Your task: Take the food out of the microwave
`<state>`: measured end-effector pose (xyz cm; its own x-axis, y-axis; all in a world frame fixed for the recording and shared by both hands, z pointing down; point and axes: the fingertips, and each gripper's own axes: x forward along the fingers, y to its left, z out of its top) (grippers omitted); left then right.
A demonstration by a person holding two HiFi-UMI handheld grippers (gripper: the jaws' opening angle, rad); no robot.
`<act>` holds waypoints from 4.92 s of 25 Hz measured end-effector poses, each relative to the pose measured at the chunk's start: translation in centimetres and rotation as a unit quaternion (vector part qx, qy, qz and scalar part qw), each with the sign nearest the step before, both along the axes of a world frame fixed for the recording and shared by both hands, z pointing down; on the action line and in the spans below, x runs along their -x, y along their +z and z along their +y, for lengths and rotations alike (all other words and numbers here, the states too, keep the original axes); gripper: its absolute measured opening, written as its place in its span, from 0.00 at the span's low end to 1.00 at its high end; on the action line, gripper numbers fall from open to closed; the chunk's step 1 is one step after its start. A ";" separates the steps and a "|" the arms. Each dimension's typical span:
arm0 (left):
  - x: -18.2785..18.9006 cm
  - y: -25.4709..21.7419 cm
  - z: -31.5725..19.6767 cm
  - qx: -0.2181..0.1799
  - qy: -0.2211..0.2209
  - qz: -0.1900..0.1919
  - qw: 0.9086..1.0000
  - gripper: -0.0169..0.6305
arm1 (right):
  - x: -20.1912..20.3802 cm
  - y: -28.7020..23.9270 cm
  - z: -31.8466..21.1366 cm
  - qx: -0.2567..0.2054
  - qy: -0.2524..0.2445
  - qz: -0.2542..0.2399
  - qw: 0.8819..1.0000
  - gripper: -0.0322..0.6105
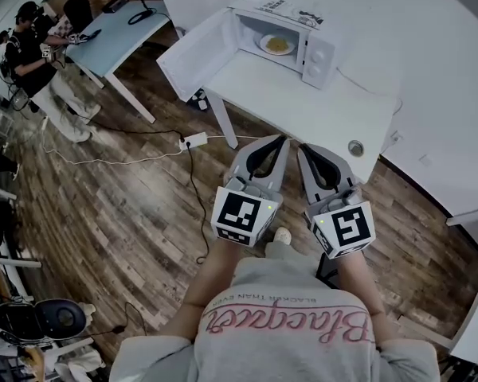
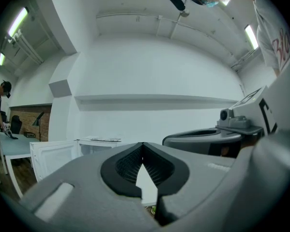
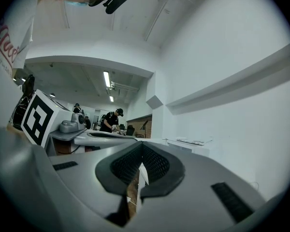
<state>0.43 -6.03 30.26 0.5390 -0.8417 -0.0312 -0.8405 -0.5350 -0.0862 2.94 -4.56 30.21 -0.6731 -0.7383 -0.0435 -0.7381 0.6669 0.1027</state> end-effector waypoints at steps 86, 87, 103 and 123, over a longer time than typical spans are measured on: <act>10.1 27.0 -54.5 0.417 -0.076 0.457 0.782 0.34 | 6.3 16.1 -44.9 0.169 0.027 0.047 0.984 0.07; 10.1 27.1 -54.8 0.419 -0.079 0.456 0.781 0.34 | 6.2 16.3 -45.0 0.171 0.027 0.047 0.984 0.07; 10.4 27.5 -54.7 0.444 -0.095 0.480 0.750 0.17 | 6.0 17.2 -44.5 0.179 0.027 0.053 0.982 0.07; 10.6 24.7 -51.6 0.413 -0.069 0.533 0.735 0.05 | 5.8 15.2 -41.5 0.148 0.030 0.059 0.987 0.07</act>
